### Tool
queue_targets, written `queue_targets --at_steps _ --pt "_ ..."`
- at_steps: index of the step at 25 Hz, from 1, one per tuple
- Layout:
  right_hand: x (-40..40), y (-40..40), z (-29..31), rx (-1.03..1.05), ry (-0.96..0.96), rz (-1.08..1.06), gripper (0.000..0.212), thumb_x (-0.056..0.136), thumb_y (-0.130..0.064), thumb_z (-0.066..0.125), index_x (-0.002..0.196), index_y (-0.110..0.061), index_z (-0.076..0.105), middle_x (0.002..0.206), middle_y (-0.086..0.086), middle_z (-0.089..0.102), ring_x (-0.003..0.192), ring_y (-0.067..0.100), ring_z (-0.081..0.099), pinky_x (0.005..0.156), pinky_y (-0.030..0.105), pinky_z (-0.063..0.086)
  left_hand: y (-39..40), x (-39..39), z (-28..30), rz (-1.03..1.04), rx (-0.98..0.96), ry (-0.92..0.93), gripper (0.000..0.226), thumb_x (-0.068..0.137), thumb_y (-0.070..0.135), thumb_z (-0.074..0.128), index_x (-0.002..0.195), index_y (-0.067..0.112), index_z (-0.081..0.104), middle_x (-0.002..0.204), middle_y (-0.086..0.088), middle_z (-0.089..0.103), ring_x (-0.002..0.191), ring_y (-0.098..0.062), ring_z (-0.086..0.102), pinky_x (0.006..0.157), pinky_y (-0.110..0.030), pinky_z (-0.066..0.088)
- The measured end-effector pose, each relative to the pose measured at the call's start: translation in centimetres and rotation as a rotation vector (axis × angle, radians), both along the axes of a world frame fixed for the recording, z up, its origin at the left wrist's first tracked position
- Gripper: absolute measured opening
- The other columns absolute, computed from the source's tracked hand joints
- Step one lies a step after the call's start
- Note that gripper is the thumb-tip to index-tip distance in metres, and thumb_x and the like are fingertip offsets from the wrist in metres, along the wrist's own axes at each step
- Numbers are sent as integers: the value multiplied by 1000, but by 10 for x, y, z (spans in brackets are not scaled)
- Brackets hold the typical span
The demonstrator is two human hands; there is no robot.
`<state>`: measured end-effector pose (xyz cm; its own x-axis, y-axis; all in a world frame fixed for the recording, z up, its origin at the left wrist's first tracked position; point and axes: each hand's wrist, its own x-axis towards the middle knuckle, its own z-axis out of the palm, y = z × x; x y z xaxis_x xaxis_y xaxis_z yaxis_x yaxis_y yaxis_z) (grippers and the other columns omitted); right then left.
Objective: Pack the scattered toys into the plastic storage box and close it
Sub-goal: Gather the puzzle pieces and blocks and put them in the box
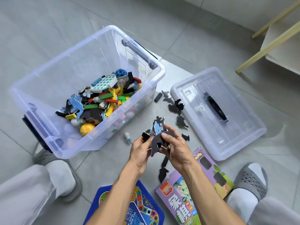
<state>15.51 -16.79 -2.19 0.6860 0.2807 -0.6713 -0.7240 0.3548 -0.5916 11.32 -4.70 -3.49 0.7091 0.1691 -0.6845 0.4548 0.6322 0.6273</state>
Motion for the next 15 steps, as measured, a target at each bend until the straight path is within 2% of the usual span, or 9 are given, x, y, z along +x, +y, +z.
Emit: queue_targets --at_steps 3,7,9,10,12,13,14,15 --pt "-15 1 51 113 -59 -49 39 84 2 61 117 -20 64 93 5 71 72 17 67 54 25 55 1 -11 45 4 -11 -82 20 94 24 56 102 17 72 92 -9 73 75 -20 61 67 -33 41" --pt "-12 37 135 126 -218 21 38 82 4 62 111 -19 62 82 -1 72 67 15 67 49 24 52 26 -10 125 99 -4 -172 29 102 25 41 109 14 68 95 -10 71 71 -18 61 56 -27 45" --pt "7 72 172 76 -252 55 36 86 4 62 114 -18 60 80 -1 71 66 16 67 50 26 53 57 3 166 168 -4 -210 33 102 30 40 106 12 68 88 -8 71 67 -16 60 51 -23 46" --pt "19 91 189 65 -246 91 35 87 -1 64 118 -17 58 87 3 71 72 19 68 55 29 55 75 11 185 198 -27 -226 36 102 33 40 107 10 67 88 -8 71 71 -17 61 55 -24 49" --pt "42 122 223 30 -216 211 37 87 -22 70 120 -17 54 122 10 59 103 31 63 80 42 56 103 25 220 214 -32 -220 44 101 41 39 120 9 61 108 -11 67 92 -25 64 79 -35 53" --pt "49 131 236 -17 -198 275 35 86 -31 70 116 -19 54 133 10 49 119 35 55 95 49 49 114 27 231 211 16 -177 44 100 45 39 123 12 56 118 -9 63 103 -28 62 92 -42 49" --pt "54 135 242 -76 -204 327 34 88 -35 67 115 -21 53 137 10 41 127 35 47 104 51 41 121 27 235 231 91 -125 38 99 45 41 122 17 54 122 -3 59 110 -28 59 100 -46 43" --pt "58 135 241 -150 -235 347 34 89 -35 65 117 -23 51 138 8 39 130 34 43 106 50 38 123 26 233 281 178 -93 27 99 43 45 113 22 52 122 1 57 112 -26 57 101 -46 42"
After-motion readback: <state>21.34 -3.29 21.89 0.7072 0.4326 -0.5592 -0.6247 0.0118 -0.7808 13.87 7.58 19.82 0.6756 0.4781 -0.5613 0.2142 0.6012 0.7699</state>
